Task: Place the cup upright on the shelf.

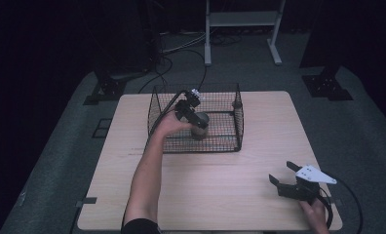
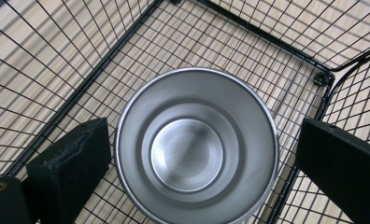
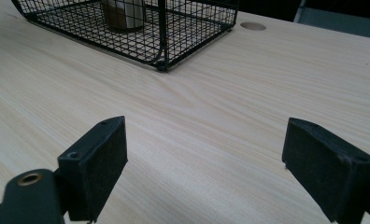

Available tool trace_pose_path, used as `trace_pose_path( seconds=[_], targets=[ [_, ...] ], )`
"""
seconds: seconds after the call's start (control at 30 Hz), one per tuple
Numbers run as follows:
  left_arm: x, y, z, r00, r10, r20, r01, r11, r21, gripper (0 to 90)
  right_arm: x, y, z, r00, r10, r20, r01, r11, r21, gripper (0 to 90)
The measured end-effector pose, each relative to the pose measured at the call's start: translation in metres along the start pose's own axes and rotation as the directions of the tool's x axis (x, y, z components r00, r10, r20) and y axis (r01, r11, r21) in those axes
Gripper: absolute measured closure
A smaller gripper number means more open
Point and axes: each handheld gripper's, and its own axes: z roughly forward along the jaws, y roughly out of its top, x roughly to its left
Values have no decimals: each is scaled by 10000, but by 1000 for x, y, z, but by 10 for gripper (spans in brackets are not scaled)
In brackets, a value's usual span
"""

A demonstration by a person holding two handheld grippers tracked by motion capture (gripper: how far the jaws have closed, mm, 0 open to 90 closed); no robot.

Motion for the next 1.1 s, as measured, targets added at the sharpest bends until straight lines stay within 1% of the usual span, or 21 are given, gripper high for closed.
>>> trace_pose_path(
  seconds=[0.1,0.2,0.3,0.33,0.5,0.6,0.77,0.93,1.0,1.1],
  targets=[
    [-3,0,-5,9999,86,-60,-87,9998,-158,27,0,0,0,10000,6,6,-6,10000,2,134],
    [-6,1,-11,9996,216,-202,-221,9995,-247,27,0,0,0,10000,21,17,-21,10000,7,134],
    [-9,2,-17,9992,300,-259,-308,9990,-318,27,0,0,0,10000,15,28,-16,10000,11,134],
    [-10,2,-18,9992,282,-274,-291,9990,-332,27,0,0,0,10000,16,34,-16,10000,12,134],
    [-14,2,-27,9984,459,-315,-474,9976,-505,28,0,0,0,10000,17,36,-18,10000,18,134],
    [-17,2,-33,9982,490,-337,-513,9962,-697,28,0,0,0,10000,25,44,-25,10000,20,134],
    [-25,3,-41,9958,777,-490,-811,9942,-705,28,0,0,0,10000,27,65,-27,10000,23,134],
    [-32,1,-49,9944,893,-566,-937,9924,-802,28,1,0,1,10000,-49,76,49,10000,46,134],
    [-34,-2,-54,9937,952,-599,-1006,9903,-955,34,1,0,1,10000,-33,80,33,10000,48,134],
    [-37,-7,-59,9942,916,-558,-979,9875,-1235,37,1,0,1,10000,-64,71,64,10000,54,134]
  ],
)
